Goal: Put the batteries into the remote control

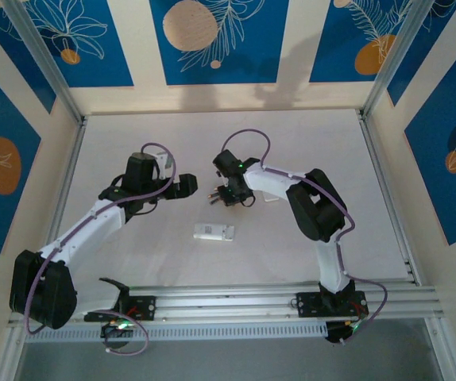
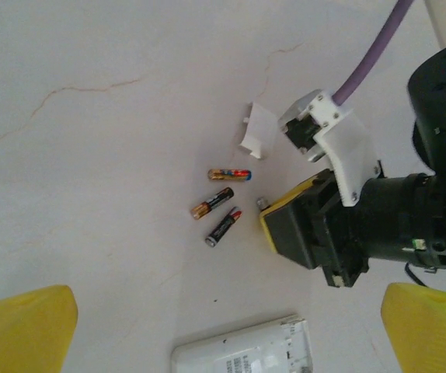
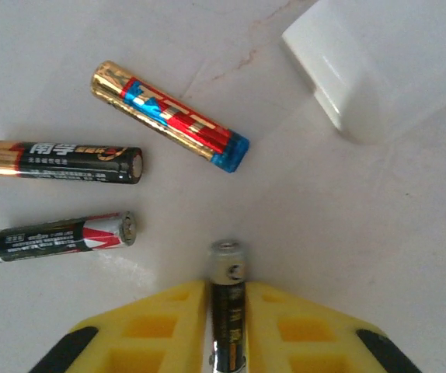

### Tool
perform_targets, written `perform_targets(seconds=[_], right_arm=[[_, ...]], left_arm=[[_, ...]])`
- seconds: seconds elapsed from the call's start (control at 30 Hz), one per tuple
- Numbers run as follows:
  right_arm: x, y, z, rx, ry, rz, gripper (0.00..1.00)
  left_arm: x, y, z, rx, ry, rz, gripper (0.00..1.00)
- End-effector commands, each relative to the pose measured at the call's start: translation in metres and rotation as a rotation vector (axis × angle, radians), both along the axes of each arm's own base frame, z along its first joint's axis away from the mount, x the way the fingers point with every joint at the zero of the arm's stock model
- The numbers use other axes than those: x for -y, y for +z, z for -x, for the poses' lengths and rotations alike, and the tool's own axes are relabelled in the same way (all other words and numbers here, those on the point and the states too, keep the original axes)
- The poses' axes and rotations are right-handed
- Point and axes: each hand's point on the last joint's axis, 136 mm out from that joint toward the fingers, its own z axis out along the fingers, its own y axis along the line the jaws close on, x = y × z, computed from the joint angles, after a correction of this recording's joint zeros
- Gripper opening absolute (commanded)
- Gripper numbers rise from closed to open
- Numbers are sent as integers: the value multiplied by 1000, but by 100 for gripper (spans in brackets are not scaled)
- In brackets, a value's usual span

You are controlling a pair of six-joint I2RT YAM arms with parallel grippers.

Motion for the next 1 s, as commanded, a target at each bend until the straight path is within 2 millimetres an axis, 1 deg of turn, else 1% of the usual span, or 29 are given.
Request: perform_targets(seconds=[0.0,0.07,0.1,0.2,0.23,0.3,0.43,0.5,0.63,0.8,0.97], right_arm=[[-2,14,3,12,-29,-17,17],[1,34,5,36,-113,-77,13],[2,46,9,42,-175,-133,12],[-2,64,33,20,-311,-332,7],[-2,70,42,24,-350,-375,6],[-3,77,60,28,-414,-415,6],[-2,65,92,1,-533,-417,6],[-1,57,100,-2,-563,-398,5],[-1,42,105,-12,-568,-352,5],[-5,28,108,-1,-524,-295,5],[0,18,114,16,-528,-220,6]], left_arm=[[-11,-4,7,0,15,-39,100],[-10,-7,13,-15,7,-27,100],[-9,-9,16,-31,1,-19,100],[0,-15,28,-72,-41,19,100],[3,-18,31,-81,-56,25,100],[8,-23,37,-97,-80,30,100],[11,-32,40,-117,-85,25,100],[12,-31,38,-111,-86,25,100],[12,-28,34,-94,-81,29,100],[14,-27,33,-95,-81,33,100],[13,-30,33,-103,-77,34,100]])
